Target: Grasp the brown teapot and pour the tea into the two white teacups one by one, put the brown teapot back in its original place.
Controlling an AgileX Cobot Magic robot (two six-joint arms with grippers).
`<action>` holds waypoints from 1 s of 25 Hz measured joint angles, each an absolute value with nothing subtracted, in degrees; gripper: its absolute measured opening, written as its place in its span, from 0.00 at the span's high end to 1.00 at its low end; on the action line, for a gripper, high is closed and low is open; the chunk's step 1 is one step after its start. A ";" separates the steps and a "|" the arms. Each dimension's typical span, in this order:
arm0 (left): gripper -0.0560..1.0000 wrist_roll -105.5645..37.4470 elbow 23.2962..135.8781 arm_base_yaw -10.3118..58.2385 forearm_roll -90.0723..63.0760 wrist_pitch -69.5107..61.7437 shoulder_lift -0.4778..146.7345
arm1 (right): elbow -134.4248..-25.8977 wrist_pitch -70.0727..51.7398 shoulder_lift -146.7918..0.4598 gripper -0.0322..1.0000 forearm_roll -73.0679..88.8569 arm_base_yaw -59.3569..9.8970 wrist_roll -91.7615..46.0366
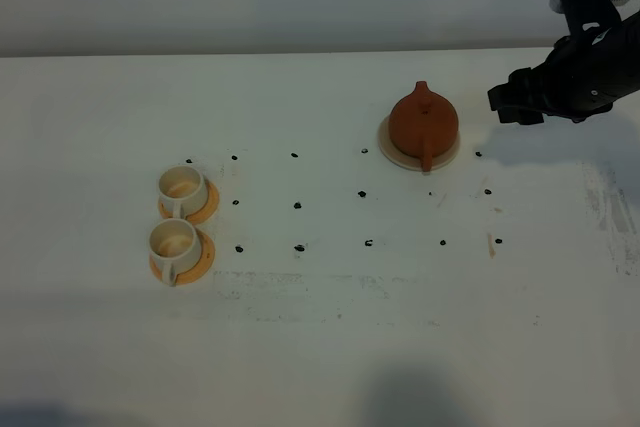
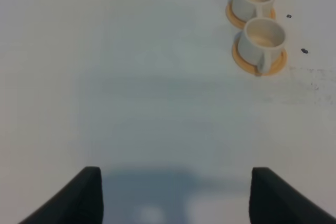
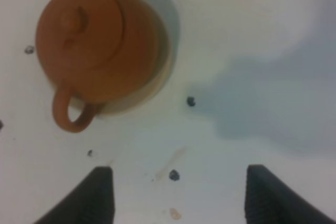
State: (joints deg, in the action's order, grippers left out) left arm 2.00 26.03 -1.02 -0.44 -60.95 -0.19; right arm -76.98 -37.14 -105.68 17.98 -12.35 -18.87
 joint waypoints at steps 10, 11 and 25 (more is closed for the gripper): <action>0.42 2.00 26.03 -1.02 -0.44 -60.95 -0.19 | -84.20 -43.91 -105.68 0.47 4.63 -19.72 0.00; 0.42 2.00 26.03 -1.02 -0.44 -60.95 -0.19 | -85.36 -44.26 -105.68 0.47 4.40 -21.01 1.20; 0.42 2.00 26.03 -1.02 -0.44 -60.95 -0.19 | -90.28 -45.52 -114.42 0.47 2.48 -28.34 13.39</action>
